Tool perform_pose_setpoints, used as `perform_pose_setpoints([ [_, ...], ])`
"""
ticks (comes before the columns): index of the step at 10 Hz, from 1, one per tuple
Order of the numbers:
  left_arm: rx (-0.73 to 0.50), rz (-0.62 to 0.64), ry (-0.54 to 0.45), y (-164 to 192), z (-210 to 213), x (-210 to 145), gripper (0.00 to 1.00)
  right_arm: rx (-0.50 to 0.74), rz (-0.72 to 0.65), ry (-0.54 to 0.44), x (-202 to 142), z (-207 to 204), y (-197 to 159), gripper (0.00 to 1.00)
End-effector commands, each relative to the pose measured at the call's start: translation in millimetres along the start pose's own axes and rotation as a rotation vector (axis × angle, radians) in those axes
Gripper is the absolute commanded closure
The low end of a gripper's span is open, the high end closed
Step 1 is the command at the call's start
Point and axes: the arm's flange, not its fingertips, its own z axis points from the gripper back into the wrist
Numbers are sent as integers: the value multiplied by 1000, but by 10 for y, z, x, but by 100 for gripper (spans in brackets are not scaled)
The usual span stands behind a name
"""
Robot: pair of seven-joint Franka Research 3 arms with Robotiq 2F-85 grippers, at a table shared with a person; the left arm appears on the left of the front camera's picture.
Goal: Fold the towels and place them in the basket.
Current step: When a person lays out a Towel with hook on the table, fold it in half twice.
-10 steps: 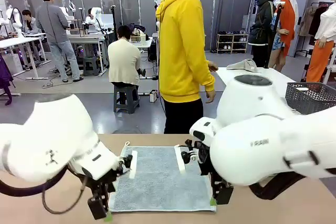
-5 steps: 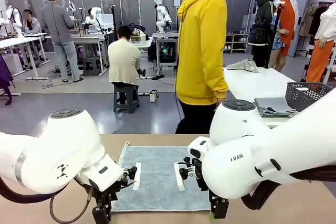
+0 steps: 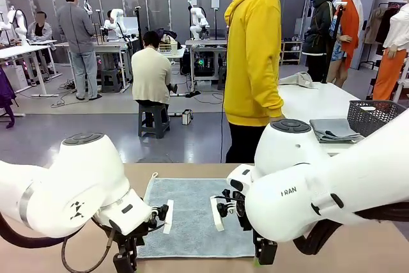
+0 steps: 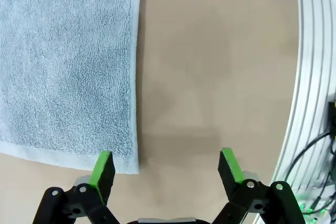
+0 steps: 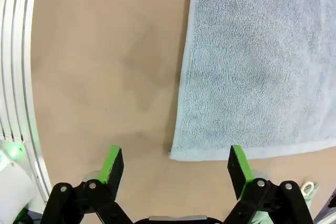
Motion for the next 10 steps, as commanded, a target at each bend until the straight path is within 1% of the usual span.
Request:
perform_pose_setpoints([
  [1,2,-69,-6,101,-15,32,0,19,-13,0,-23,-32,-50,0],
  [3,-25,-59,15,189,-57,34,0,28,-33,17,-72,-73,-63,0],
  [6,-25,-36,59,308,-72,-6,0,23,-59,37,-89,-172,-93,0],
  [10,-35,-10,52,394,-162,-44,0,22,-82,30,-119,-286,-152,0],
])
